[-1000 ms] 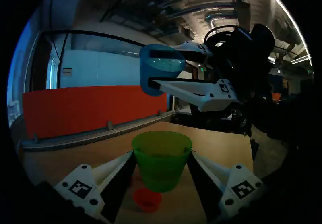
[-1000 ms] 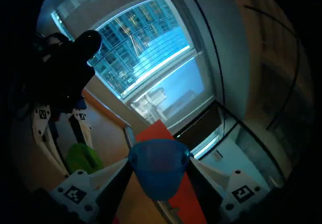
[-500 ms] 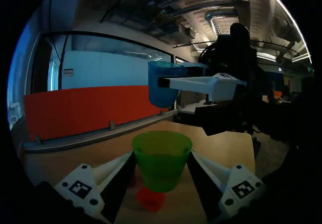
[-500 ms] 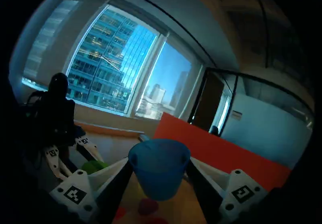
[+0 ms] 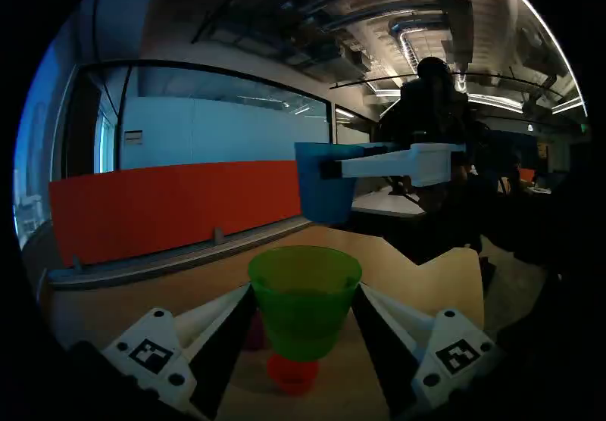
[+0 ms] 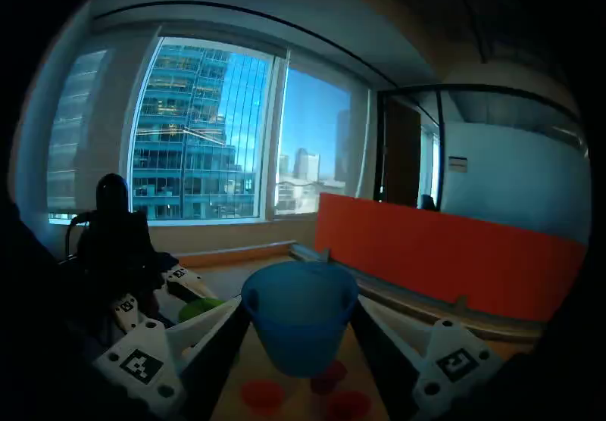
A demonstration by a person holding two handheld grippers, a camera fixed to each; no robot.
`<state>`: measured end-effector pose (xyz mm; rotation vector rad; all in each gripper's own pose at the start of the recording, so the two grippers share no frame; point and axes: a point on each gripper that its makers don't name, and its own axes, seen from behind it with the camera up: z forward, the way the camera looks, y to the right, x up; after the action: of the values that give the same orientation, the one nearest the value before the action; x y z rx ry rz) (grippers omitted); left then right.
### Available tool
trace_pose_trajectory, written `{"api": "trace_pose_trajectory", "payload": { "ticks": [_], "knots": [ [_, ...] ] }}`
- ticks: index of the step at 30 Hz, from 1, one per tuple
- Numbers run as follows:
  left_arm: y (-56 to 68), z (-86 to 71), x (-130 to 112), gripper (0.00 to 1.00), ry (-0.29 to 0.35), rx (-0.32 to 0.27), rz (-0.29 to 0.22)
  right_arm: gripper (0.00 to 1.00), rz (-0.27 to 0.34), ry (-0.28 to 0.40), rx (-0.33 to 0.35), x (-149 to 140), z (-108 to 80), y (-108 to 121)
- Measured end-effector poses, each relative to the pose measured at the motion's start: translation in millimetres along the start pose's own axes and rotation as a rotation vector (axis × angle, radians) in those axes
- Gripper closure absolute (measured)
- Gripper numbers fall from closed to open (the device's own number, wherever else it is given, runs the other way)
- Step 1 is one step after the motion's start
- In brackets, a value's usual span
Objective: Pour water
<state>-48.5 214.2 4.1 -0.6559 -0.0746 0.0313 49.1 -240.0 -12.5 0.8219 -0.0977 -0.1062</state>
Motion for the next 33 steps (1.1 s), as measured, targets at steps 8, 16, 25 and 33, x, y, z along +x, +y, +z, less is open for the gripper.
{"api": "trace_pose_trajectory", "payload": {
  "ticks": [8, 16, 25, 33],
  "knots": [
    [-8.4, -6.4, 0.1, 0.16, -0.003, 0.022, 0.003, 0.11, 0.031, -0.025, 0.0, -12.8, -6.4, 4.3],
    [-20.3, -15.2, -0.5, 0.16, -0.006, 0.046, 0.005, 0.11, 0.04, -0.043, -0.011, -25.5, -16.3, 11.0],
    [-35.8, -25.9, -8.2, 0.16, -0.025, 0.079, 0.007, 0.11, 0.054, -0.056, -0.017, -40.8, -25.8, 15.0],
    [-47.2, -30.9, -19.9, 0.16, -0.053, 0.098, 0.007, 0.11, 0.062, -0.076, -0.014, -58.4, -28.1, 15.9]
  ]
}}
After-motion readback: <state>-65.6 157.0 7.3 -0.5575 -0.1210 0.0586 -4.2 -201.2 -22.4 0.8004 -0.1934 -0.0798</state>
